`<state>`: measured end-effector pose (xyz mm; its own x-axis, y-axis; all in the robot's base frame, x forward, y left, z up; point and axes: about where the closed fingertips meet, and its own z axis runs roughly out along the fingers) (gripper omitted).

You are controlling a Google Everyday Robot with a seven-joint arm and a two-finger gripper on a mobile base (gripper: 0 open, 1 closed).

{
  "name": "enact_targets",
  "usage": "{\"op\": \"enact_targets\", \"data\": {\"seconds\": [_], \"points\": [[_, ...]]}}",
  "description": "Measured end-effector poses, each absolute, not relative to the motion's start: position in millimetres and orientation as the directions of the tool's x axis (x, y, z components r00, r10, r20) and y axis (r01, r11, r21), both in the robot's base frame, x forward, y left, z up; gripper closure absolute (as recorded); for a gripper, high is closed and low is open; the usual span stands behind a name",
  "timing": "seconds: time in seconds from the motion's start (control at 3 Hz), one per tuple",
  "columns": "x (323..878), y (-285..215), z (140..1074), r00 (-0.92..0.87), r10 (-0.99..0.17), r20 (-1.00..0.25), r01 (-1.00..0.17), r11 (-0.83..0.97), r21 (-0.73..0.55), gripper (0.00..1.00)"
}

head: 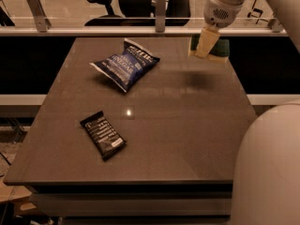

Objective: Pick sponge

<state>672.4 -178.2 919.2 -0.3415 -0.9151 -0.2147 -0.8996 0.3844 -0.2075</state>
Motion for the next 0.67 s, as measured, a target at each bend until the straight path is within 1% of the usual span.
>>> {"op": "enact_targets", "data": {"seconds": [0.67], "points": [[670, -170, 961, -0.265, -0.928, -0.262, -0.907, 0.332, -0.259, 1.00]]}}
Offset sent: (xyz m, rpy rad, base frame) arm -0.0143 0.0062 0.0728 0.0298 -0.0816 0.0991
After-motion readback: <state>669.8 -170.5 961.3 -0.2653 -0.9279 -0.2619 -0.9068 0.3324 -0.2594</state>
